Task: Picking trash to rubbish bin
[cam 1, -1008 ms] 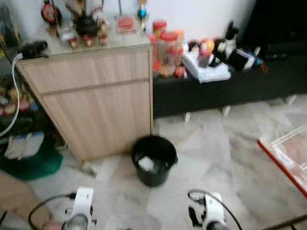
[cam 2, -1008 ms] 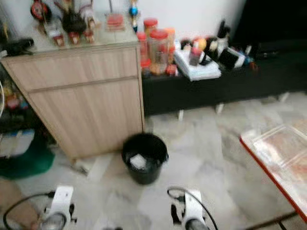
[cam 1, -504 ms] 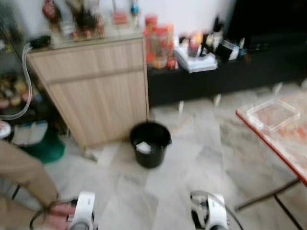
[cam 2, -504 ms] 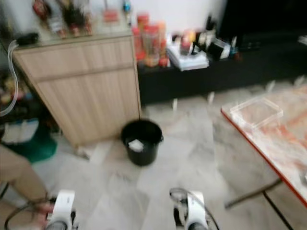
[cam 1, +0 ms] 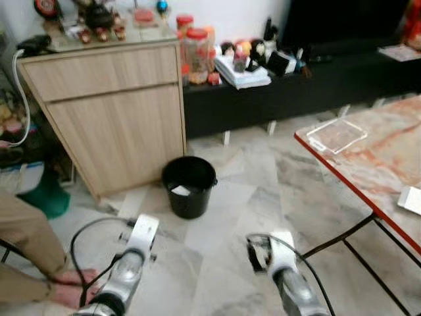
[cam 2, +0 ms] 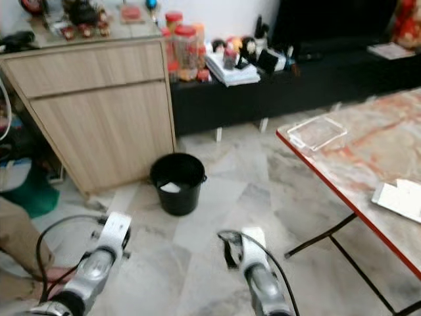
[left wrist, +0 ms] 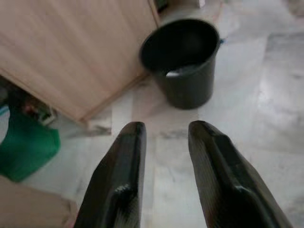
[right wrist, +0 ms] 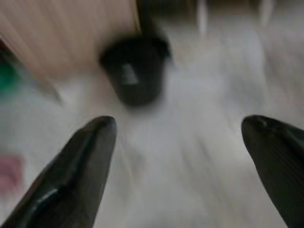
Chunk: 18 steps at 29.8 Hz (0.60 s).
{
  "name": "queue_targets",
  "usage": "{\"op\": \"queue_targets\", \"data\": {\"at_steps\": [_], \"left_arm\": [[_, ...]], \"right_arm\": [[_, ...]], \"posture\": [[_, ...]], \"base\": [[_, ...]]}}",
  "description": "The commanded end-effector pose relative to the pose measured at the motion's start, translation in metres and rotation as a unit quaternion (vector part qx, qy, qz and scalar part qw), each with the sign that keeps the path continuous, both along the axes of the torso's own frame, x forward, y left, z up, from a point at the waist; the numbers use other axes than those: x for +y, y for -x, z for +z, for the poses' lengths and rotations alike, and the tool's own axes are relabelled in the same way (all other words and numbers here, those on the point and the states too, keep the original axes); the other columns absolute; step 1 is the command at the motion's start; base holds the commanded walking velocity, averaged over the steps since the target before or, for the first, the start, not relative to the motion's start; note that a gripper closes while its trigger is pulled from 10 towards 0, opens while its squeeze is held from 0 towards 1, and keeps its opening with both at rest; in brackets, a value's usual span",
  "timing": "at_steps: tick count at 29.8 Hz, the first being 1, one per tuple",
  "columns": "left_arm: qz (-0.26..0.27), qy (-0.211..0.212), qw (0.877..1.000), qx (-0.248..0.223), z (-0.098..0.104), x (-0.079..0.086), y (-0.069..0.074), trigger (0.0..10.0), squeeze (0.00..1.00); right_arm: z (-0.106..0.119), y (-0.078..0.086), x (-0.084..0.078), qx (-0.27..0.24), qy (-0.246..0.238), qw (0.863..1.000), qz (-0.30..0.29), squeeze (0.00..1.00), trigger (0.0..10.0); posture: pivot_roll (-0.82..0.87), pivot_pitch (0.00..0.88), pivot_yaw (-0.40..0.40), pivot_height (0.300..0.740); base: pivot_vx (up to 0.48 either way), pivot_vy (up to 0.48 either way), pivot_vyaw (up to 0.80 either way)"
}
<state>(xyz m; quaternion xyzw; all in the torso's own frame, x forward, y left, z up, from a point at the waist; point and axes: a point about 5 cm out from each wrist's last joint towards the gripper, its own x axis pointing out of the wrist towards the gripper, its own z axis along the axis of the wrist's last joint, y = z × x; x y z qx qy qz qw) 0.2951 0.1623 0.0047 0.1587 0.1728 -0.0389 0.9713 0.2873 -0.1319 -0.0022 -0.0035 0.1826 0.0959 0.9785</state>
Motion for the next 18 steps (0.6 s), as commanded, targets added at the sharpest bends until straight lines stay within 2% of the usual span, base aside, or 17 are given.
{"op": "queue_targets", "data": {"at_steps": [1,5,7,8,9,11,12,13,14,15,18], "left_arm": [[0.016,0.031,0.999,-0.027,0.012,-0.002,-0.010,10.0,0.00],[0.010,0.066,0.994,-0.085,0.041,-0.014,-0.033,10.0,0.00],[0.035,0.137,0.982,-0.123,0.066,-0.019,-0.050,10.0,0.00],[0.054,0.189,0.970,-0.144,0.080,-0.023,-0.058,10.0,0.00],[0.055,0.201,0.965,-0.159,0.088,-0.025,-0.062,10.0,0.00],[0.040,0.185,0.962,-0.195,0.102,-0.028,-0.066,10.0,0.00],[0.039,0.150,0.960,-0.231,0.116,-0.027,-0.071,10.0,0.00],[0.036,0.128,0.960,-0.245,0.120,-0.026,-0.072,10.0,0.00],[0.034,0.114,0.960,-0.254,0.122,-0.025,-0.072,10.0,0.00],[0.016,0.074,0.962,-0.263,0.123,-0.024,-0.071,10.0,0.00],[0.042,0.071,0.965,-0.247,0.115,-0.008,-0.069,10.0,0.00]], "right_arm": [[0.016,-0.012,0.002,-0.043,-0.007,0.999,0.007,0.00,10.0],[0.049,-0.035,0.012,-0.117,-0.018,0.993,0.026,0.00,10.0],[0.069,-0.047,0.016,-0.157,-0.032,0.987,0.022,0.00,10.0],[0.078,-0.053,0.017,-0.175,-0.041,0.984,0.016,0.00,10.0],[0.083,-0.055,0.018,-0.185,-0.043,0.982,0.014,0.00,10.0],[0.090,-0.058,0.020,-0.200,-0.042,0.979,0.014,0.00,10.0],[0.099,-0.061,0.022,-0.221,-0.046,0.974,0.014,0.00,10.0],[0.103,-0.063,0.023,-0.229,-0.048,0.972,0.013,0.00,10.0],[0.105,-0.063,0.023,-0.234,-0.050,0.971,0.013,0.00,10.0],[0.108,-0.064,0.023,-0.243,-0.052,0.969,0.011,0.00,10.0],[0.112,-0.064,0.023,-0.256,-0.056,0.965,0.005,0.00,10.0]], "posture": [[-0.08,0.033,-0.004,0.740],[-0.09,0.008,-0.005,0.740],[-0.08,0.000,-0.009,0.740],[-0.08,0.000,-0.010,0.740],[-0.08,0.000,-0.010,0.740],[-0.08,0.000,-0.007,0.740],[-0.08,0.000,-0.007,0.740],[-0.08,0.000,-0.007,0.740],[-0.08,0.000,-0.007,0.740],[-0.08,0.000,-0.006,0.740],[-0.09,0.000,-0.004,0.740]], "base": [[0.000,0.000,0.00],[0.000,0.000,0.00],[0.000,0.000,0.00],[0.000,0.000,0.00],[0.000,0.000,0.00],[0.000,0.000,0.00],[0.000,0.000,0.00],[0.000,0.000,0.00],[0.000,0.000,0.00],[0.000,0.000,0.00],[0.000,0.000,0.00]]}}
